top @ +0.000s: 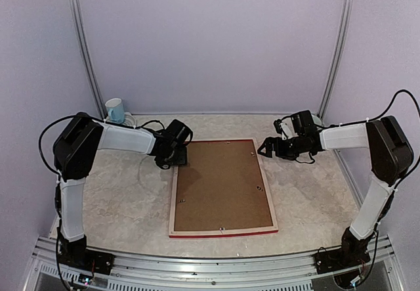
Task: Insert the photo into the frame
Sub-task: Press the fastener onto the backboard.
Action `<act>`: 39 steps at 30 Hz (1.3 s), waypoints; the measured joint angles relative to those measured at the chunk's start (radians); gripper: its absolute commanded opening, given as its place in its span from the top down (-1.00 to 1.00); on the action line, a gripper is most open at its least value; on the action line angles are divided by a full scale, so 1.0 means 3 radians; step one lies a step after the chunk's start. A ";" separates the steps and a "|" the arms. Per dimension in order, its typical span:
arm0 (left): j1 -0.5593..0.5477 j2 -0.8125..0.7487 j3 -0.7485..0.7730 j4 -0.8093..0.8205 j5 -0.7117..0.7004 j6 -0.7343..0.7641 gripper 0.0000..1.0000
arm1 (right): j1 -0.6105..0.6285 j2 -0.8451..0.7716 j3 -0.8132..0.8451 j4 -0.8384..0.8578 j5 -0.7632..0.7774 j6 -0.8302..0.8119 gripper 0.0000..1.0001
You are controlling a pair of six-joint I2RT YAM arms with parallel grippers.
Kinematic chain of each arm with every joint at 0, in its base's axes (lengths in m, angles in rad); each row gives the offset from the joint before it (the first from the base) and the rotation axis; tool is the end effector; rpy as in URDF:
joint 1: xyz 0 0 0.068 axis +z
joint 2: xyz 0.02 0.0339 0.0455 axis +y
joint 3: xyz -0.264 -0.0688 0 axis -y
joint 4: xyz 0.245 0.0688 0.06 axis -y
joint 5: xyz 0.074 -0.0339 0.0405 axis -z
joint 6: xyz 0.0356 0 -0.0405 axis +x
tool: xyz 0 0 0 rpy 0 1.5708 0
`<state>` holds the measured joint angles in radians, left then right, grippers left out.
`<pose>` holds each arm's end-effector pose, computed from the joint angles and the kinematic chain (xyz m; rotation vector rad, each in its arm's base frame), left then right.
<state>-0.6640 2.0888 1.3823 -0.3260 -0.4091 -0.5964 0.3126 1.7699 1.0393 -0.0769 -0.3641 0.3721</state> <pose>0.3479 -0.2543 0.1379 -0.0579 2.4773 0.0125 0.3471 0.1255 0.1760 -0.1075 2.4409 0.7508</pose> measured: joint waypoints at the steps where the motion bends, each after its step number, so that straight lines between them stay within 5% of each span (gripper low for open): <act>1: 0.0000 0.0000 0.0001 -0.0001 -0.0001 0.0000 -0.34 | 0.0000 0.0000 0.0000 0.0000 0.0000 0.0000 -0.99; 14: -0.0011 0.0005 0.0003 -0.0009 -0.0050 0.0000 -0.21 | 0.0000 0.0000 0.0000 0.0000 0.0000 0.0000 -0.98; 20: -0.0019 0.0005 0.0003 -0.0005 -0.0043 0.0001 0.06 | 0.0000 0.0000 -0.0009 0.0000 0.0000 0.0000 -0.99; 27: -0.0033 0.0005 0.0003 -0.0005 -0.0032 0.0004 0.16 | 0.0000 0.0000 -0.0009 0.0001 0.0000 0.0000 -0.98; 39: -0.0033 0.0005 0.0003 -0.0005 -0.0010 0.0045 0.04 | -0.0005 0.0000 -0.0009 0.0000 -0.0001 0.0000 -0.98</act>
<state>-0.6739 2.0903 1.3830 -0.3275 -0.4122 -0.5831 0.3111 1.7699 1.0367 -0.0769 -0.3645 0.3721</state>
